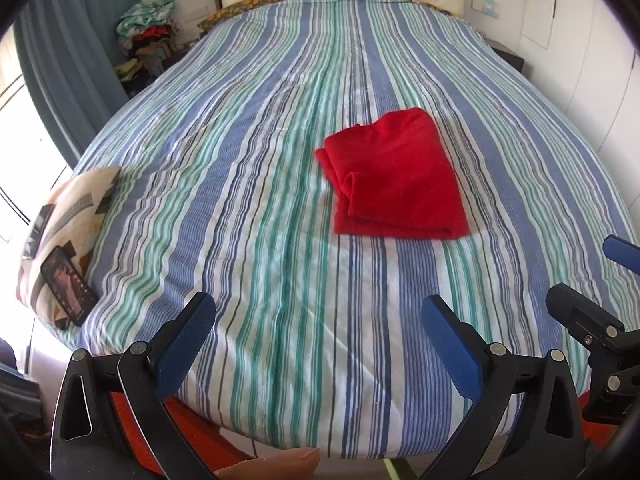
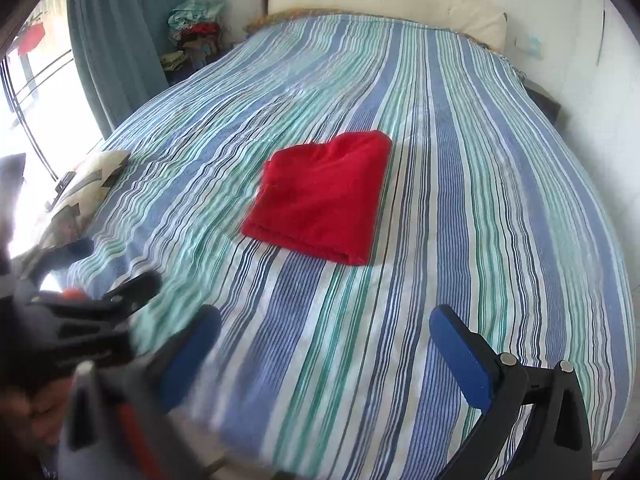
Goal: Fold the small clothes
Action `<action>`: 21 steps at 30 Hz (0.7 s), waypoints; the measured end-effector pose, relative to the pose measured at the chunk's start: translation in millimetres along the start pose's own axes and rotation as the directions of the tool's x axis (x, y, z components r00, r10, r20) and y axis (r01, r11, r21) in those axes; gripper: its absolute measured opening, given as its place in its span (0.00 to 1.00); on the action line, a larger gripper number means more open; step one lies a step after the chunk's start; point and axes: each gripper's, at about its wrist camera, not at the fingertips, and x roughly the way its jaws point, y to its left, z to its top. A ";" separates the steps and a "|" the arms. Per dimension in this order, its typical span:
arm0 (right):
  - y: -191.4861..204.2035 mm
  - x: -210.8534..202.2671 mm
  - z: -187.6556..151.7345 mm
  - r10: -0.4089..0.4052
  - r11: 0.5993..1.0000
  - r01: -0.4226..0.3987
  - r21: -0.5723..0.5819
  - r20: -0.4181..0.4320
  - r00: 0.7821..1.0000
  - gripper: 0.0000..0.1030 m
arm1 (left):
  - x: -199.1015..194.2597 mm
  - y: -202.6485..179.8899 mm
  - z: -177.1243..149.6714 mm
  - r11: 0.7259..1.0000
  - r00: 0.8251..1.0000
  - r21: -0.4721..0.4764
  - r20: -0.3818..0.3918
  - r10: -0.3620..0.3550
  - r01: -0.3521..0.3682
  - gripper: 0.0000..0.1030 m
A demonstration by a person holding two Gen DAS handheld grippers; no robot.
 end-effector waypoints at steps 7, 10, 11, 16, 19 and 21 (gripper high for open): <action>1.0 -2.1 0.6 -0.032 0.999 0.032 0.018 -0.009 0.999 1.00 | 0.3 -3.9 -0.8 1.000 1.000 0.021 0.005 0.019 -0.019 1.00; 1.9 -3.9 -0.2 -0.046 0.999 0.047 0.016 -0.009 0.999 1.00 | 0.1 -4.4 0.9 1.000 1.000 0.012 -0.012 0.004 -0.004 0.99; 2.1 -4.2 -0.3 -0.052 0.999 0.053 0.014 -0.009 0.999 1.00 | 0.0 -4.5 1.3 1.000 1.000 0.009 -0.015 0.000 0.000 0.99; 1.0 -7.1 0.5 -0.078 0.997 0.078 0.017 0.001 0.997 1.00 | -1.9 -4.6 1.5 1.000 1.000 0.007 -0.005 0.014 -0.014 0.99; -0.1 -9.0 0.8 -0.085 0.996 0.085 0.020 0.005 0.996 1.00 | -2.9 -4.7 1.9 1.000 1.000 0.002 -0.002 0.007 -0.007 0.99; 0.1 -9.8 1.1 -0.093 0.995 0.093 0.017 0.007 0.996 1.00 | -3.5 -5.7 2.2 1.000 1.000 0.007 0.002 0.008 -0.008 0.99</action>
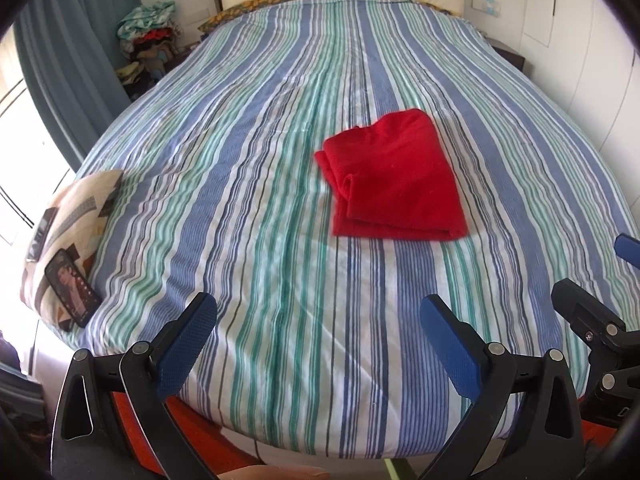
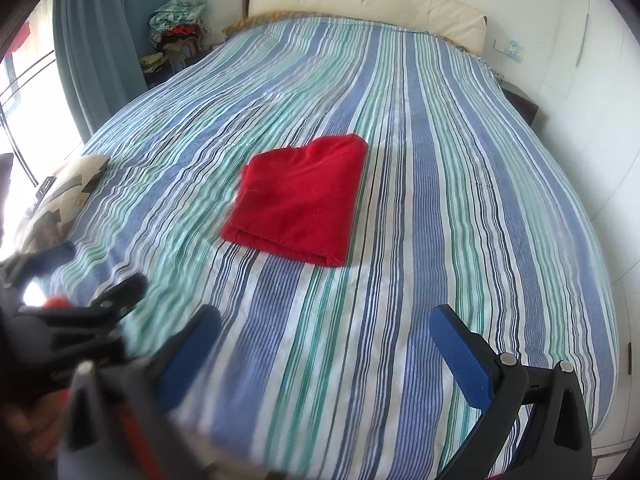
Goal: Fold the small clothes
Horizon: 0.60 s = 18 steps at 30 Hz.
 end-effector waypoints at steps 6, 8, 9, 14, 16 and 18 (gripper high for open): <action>0.1 -2.2 1.1 -0.023 1.000 0.023 -0.008 0.011 1.000 1.00 | -0.5 -2.6 0.3 1.000 1.000 0.009 0.004 0.000 0.000 0.99; -0.6 -1.9 1.1 -0.033 0.999 0.033 -0.009 0.011 0.999 1.00 | -1.0 -3.0 0.3 1.000 1.000 0.009 0.006 0.002 -0.003 0.99; -1.0 -1.9 1.1 -0.036 0.999 0.036 -0.008 0.010 0.999 1.00 | -0.8 -3.2 0.6 1.000 1.000 0.009 0.006 0.003 -0.003 0.99; -3.6 -4.7 1.4 -0.036 0.999 0.036 0.001 0.014 0.999 1.00 | -2.0 -4.6 1.6 1.000 1.000 0.014 0.008 0.008 -0.008 0.99; -3.9 -5.6 1.9 -0.035 0.999 0.035 0.003 0.018 0.999 1.00 | -1.9 -6.0 1.7 1.000 1.000 0.020 0.010 0.014 -0.015 0.99; -3.8 -5.3 2.0 -0.035 0.999 0.035 0.002 0.019 0.999 1.00 | -0.8 -7.9 1.3 0.999 1.000 0.030 0.009 0.021 -0.021 0.99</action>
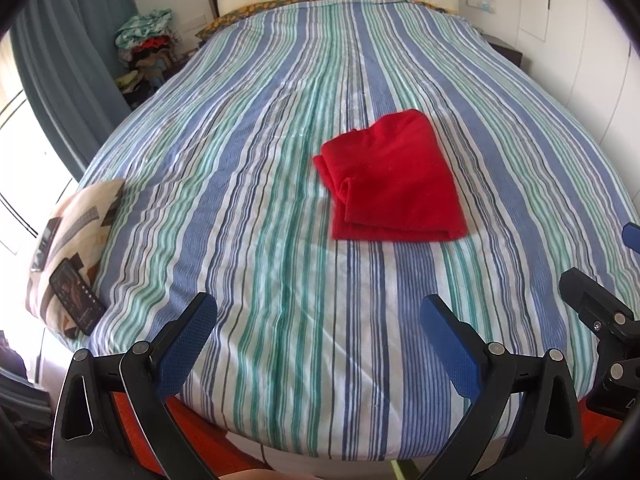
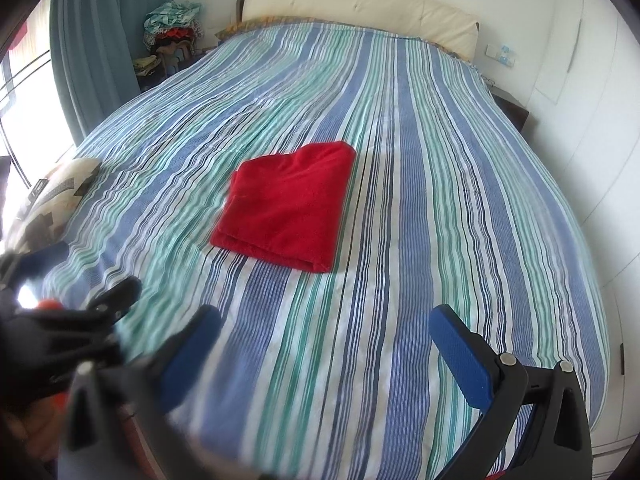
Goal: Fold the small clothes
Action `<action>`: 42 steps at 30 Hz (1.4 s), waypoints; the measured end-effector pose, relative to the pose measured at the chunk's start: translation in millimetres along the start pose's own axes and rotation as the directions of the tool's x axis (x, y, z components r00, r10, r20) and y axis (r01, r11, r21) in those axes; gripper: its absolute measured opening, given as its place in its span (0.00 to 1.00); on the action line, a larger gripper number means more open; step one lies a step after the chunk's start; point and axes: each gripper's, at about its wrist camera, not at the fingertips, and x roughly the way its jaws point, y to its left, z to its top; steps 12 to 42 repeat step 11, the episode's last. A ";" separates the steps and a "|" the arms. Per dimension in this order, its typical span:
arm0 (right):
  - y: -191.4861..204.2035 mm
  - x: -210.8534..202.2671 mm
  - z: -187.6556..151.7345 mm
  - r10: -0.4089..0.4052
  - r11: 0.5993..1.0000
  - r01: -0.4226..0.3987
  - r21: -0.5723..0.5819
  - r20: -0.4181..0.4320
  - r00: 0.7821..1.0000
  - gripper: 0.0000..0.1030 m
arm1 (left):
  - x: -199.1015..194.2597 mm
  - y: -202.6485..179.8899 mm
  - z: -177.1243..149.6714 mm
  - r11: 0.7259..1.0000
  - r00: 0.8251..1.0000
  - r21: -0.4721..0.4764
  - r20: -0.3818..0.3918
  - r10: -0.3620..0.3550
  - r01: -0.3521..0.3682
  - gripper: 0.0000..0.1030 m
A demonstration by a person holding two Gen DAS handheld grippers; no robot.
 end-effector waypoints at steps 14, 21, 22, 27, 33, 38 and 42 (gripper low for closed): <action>-0.8 0.9 -0.5 0.004 1.000 -0.004 0.005 -0.004 1.000 1.00 | -3.3 1.1 -3.3 1.000 1.000 -0.011 0.004 -0.029 0.029 0.99; -0.8 0.9 -0.5 0.004 1.000 -0.004 0.005 -0.004 1.000 1.00 | -3.3 1.1 -3.3 1.000 1.000 -0.011 0.004 -0.029 0.029 0.99; -0.8 0.9 -0.5 0.004 1.000 -0.004 0.005 -0.004 1.000 1.00 | -3.3 1.1 -3.3 1.000 1.000 -0.011 0.004 -0.029 0.029 0.99; -0.8 0.9 -0.5 0.004 1.000 -0.004 0.005 -0.004 1.000 1.00 | -3.3 1.1 -3.3 1.000 1.000 -0.011 0.004 -0.029 0.029 0.99; -0.8 0.9 -0.5 0.004 1.000 -0.004 0.005 -0.004 1.000 1.00 | -3.3 1.1 -3.3 1.000 1.000 -0.011 0.004 -0.029 0.029 0.99; -0.8 0.9 -0.5 0.004 1.000 -0.004 0.005 -0.004 1.000 1.00 | -3.3 1.1 -3.3 1.000 1.000 -0.011 0.004 -0.029 0.029 0.99; -0.8 0.9 -0.5 0.004 1.000 -0.004 0.005 -0.004 1.000 1.00 | -3.3 1.1 -3.3 1.000 1.000 -0.011 0.004 -0.029 0.029 0.99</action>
